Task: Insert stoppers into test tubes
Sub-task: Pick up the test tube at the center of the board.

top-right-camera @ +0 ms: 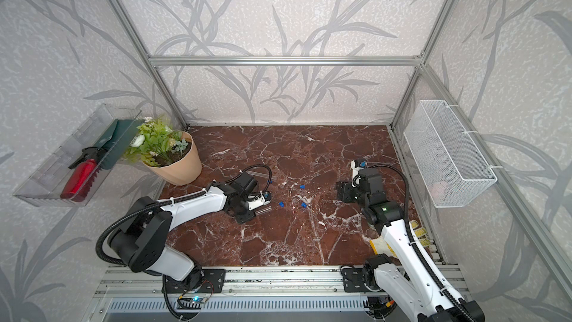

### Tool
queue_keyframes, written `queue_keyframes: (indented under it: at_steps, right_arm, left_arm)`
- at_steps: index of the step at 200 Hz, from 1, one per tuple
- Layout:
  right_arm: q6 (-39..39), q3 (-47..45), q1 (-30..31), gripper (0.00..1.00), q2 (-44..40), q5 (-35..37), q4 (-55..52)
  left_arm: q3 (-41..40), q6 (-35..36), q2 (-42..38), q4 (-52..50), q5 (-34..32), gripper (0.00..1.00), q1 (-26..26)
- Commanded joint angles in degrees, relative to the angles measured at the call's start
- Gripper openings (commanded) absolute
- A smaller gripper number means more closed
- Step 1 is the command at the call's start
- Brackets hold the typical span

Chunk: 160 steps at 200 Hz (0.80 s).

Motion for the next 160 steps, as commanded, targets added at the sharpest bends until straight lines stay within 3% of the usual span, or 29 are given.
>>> queue_keyframes:
  at_steps: [1,64,160]
  right_arm:
    - [0.01,-0.94,0.30,0.71,-1.20,1.02,0.20]
    - [-0.24,-1.34,0.26,0.71,-1.29,1.07,0.89]
    - [-0.20,-0.82,0.26,0.71,-0.72,1.20,0.02]
  left_arm:
    - [1.76,0.26,1.16,-1.52,2.00,0.47,-0.05]
    - [2.96,0.63,3.93,-2.97,3.50,0.32,0.16]
    - [3.63,1.89,5.09,-3.67,2.67,0.22,0.23]
